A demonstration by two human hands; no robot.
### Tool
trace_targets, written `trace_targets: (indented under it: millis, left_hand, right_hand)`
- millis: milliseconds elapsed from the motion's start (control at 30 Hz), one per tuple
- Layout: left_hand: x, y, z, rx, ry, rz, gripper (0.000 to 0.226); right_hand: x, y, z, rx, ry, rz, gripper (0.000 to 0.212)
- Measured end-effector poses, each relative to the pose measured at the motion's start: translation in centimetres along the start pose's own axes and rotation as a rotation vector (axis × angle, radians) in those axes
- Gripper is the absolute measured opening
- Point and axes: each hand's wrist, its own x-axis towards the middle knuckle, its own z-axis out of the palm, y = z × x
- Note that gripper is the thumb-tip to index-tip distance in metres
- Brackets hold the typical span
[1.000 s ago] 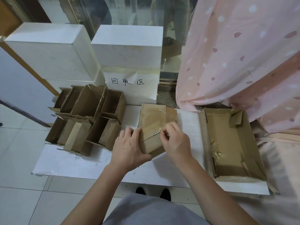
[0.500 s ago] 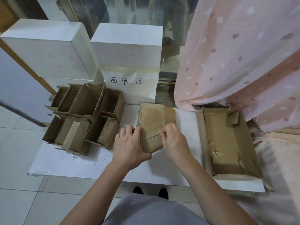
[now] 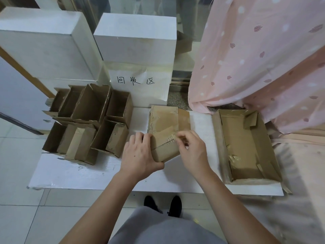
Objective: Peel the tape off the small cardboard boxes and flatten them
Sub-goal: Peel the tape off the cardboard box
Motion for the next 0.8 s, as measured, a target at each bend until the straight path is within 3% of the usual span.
trace_targets:
  millis: [67, 233, 567, 800]
  left_hand:
    - [-0.1, -0.1, 0.0, 0.002, 0.019, 0.022, 0.092]
    - [-0.7, 0.3, 0.0, 0.004, 0.028, 0.029, 0.093]
    - [-1.2, 3.9, 0.1, -0.046, 0.098, 0.051, 0.097]
    - [-1.5, 8.8, 1.6, -0.142, 0.125, 0.056, 0.097]
  right_hand:
    - [0.1, 0.3, -0.3, 0.053, -0.032, 0.096, 0.022]
    - [0.0, 0.6, -0.8, 0.018, -0.013, 0.177, 0.005]
    - [0.0, 2.4, -4.3, -0.056, 0.123, -0.103, 0.009]
    - [-0.3, 4.6, -8.9, 0.067, 0.160, -0.050, 0.004]
